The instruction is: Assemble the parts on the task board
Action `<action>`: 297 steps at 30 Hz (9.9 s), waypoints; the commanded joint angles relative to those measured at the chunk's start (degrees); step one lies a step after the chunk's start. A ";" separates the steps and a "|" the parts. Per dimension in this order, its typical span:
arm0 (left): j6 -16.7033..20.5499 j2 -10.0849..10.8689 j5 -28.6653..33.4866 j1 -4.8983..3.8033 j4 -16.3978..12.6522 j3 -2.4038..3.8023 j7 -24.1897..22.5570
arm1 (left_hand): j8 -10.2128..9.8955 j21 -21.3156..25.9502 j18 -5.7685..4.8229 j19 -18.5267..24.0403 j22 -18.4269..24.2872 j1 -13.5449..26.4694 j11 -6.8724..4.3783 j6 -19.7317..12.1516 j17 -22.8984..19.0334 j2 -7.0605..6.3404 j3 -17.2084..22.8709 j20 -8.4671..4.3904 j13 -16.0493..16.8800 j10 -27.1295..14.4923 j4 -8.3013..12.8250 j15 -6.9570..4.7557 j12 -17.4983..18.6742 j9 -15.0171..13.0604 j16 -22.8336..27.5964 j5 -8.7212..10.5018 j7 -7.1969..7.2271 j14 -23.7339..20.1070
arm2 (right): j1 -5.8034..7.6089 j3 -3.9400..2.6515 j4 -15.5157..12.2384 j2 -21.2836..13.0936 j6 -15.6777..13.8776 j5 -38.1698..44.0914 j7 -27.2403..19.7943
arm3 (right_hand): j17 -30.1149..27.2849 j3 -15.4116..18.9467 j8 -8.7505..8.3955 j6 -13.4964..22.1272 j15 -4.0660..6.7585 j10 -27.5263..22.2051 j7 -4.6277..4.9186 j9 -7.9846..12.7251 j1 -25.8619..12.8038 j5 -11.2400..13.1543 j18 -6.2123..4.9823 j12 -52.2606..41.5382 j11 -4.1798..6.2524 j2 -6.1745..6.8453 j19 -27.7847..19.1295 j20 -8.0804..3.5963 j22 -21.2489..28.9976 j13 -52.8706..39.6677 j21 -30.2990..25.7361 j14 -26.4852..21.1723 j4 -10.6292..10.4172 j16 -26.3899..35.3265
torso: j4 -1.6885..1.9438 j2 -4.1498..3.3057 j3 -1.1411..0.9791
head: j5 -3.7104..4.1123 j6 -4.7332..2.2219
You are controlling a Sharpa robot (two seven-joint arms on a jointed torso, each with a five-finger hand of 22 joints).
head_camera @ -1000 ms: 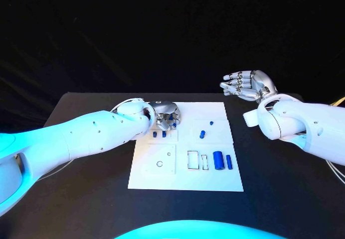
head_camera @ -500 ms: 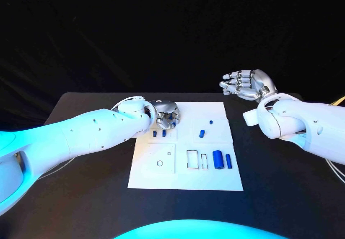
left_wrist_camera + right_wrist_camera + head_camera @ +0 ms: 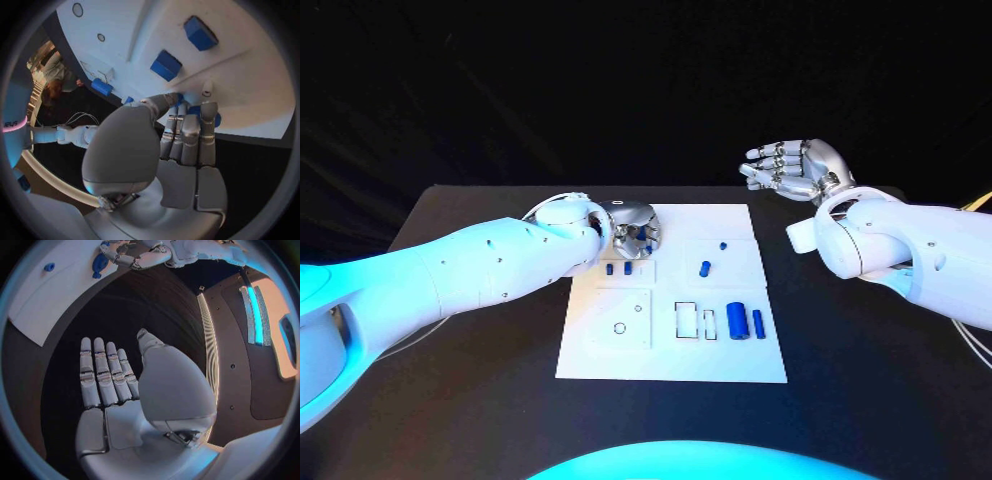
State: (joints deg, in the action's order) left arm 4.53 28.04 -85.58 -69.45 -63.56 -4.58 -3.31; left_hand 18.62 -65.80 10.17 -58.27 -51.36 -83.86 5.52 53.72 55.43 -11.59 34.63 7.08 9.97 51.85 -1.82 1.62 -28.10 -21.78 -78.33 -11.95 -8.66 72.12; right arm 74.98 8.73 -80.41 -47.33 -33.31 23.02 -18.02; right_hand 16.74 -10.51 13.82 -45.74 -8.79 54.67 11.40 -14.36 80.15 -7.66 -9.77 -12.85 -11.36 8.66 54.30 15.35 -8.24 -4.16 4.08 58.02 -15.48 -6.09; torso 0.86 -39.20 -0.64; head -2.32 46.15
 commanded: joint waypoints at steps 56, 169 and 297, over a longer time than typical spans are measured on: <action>1.37 8.94 3.79 0.68 -5.53 2.94 -0.42 | -1.93 -4.01 -2.04 -4.95 -5.13 1.77 -1.06 2.66 4.89 0.66 0.29 -0.18 -0.06 9.77 1.34 -0.90 2.70 0.58 -3.26 0.43 0.34 4.30 | -0.02 -0.01 -0.14 -0.22 0.18 0.10 -0.26 | -0.69 1.68 -1.19 -0.63 -0.02 1.20 3.36 0.41 -0.53 -0.38 -0.81 0.73 0.16 -1.70 -0.73 -0.16 0.60 0.51 -0.21 0.12 0.12 1.14 | 0.24 0.17 0.06 | -0.70 -0.76; 7.36 18.61 62.22 1.27 -9.02 4.50 -12.45 | -6.51 6.34 0.47 8.19 6.96 3.10 2.19 -3.51 -24.18 0.33 1.48 1.61 1.38 4.02 2.26 1.69 7.29 3.20 10.35 0.34 -2.88 -14.40 | -2.55 -0.02 1.17 1.89 17.96 65.16 22.79 | 32.78 -21.34 -2.55 -12.84 9.05 14.13 -2.47 0.11 -1.23 -0.28 0.07 8.43 6.43 5.40 18.43 -10.51 -23.70 -0.12 37.53 26.35 12.92 -44.24 | 0.18 0.08 0.04 | 3.50 -2.57; 6.91 20.17 75.41 1.31 -17.46 4.52 -16.43 | -4.92 8.77 0.43 8.60 8.65 3.36 2.57 -4.02 -25.60 1.12 -1.31 1.92 1.84 1.43 2.05 2.09 5.67 3.18 11.79 0.12 -3.09 -15.64 | -13.45 0.01 -12.83 11.64 6.96 74.65 28.72 | 52.08 -29.84 2.86 -15.75 10.50 20.53 -4.27 -7.51 -3.36 -0.23 5.41 7.89 8.41 0.21 27.72 -11.27 -61.57 -2.47 69.65 28.28 17.58 -69.16 | 0.20 0.08 0.20 | -3.17 0.48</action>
State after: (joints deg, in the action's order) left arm 11.51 48.35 -10.25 -68.10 -80.79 -0.11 -19.74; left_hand 12.34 -57.79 10.23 -50.43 -43.50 -81.29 8.08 49.90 30.54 -11.42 35.09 9.13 10.90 54.55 0.55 3.79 -21.53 -19.04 -67.31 -11.65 -11.60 56.98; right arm 61.70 8.73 -93.43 -35.88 -26.58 97.33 10.56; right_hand 68.65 -36.62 14.86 -61.13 1.06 72.01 7.04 -20.39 76.99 -7.16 -5.65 -4.00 -4.13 11.68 81.07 4.20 -69.20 -5.05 72.88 83.82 0.52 -74.73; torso 1.08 -39.10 -0.38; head -5.24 46.39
